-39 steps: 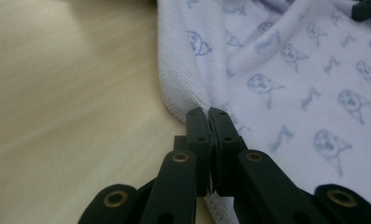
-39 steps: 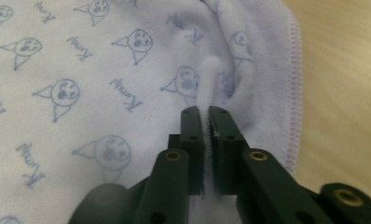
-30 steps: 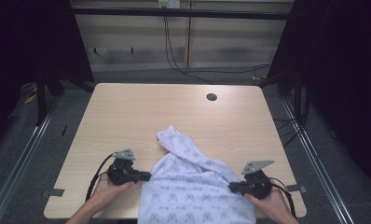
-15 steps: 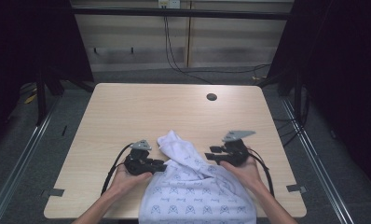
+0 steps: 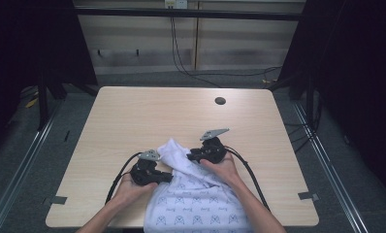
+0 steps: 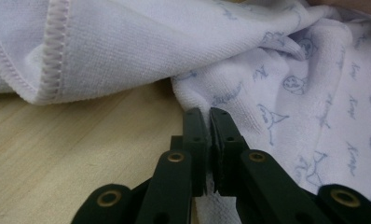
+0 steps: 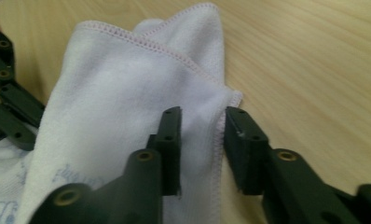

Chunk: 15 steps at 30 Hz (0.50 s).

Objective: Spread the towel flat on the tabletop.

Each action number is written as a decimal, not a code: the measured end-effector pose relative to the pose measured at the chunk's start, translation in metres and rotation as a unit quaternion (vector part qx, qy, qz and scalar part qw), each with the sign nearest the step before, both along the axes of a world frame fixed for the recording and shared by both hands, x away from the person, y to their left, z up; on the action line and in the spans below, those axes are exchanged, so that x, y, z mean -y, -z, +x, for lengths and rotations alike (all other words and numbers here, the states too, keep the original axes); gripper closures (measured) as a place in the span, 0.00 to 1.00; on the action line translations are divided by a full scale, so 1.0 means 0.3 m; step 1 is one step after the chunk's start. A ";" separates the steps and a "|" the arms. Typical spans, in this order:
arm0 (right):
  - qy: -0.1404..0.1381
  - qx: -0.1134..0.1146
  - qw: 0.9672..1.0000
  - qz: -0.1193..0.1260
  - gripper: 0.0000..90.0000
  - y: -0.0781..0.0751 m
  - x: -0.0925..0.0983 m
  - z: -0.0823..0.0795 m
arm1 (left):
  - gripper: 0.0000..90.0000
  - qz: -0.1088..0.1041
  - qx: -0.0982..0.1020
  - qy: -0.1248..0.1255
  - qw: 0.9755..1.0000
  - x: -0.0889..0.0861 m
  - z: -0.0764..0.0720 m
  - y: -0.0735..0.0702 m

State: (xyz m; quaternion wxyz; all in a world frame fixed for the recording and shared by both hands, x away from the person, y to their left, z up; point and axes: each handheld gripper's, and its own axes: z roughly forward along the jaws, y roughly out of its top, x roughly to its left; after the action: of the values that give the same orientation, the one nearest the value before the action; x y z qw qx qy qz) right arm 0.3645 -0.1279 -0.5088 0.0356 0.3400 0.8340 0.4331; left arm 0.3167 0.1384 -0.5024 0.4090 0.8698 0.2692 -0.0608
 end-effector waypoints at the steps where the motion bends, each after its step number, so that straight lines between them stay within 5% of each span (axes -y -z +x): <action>1: -0.005 0.004 1.000 0.003 0.96 -0.002 0.000 -0.002 | 0.96 0.001 -0.001 -0.001 1.000 -0.001 0.000 -0.001; 10: 0.037 0.054 0.998 0.018 0.99 -0.139 0.145 -0.057 | 0.98 -0.010 0.001 -0.005 1.000 -0.025 -0.011 -0.018; 15: 0.096 0.080 0.992 0.003 0.99 -0.210 0.294 -0.095 | 0.98 0.000 0.001 0.001 1.000 -0.045 -0.041 -0.021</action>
State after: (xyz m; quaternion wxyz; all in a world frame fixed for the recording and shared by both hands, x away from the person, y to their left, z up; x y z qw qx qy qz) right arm 0.3361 -0.2161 -0.4457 0.1428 0.3826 0.7908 0.4559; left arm 0.3044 0.1517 -0.4962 0.4096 0.8698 0.2683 -0.0606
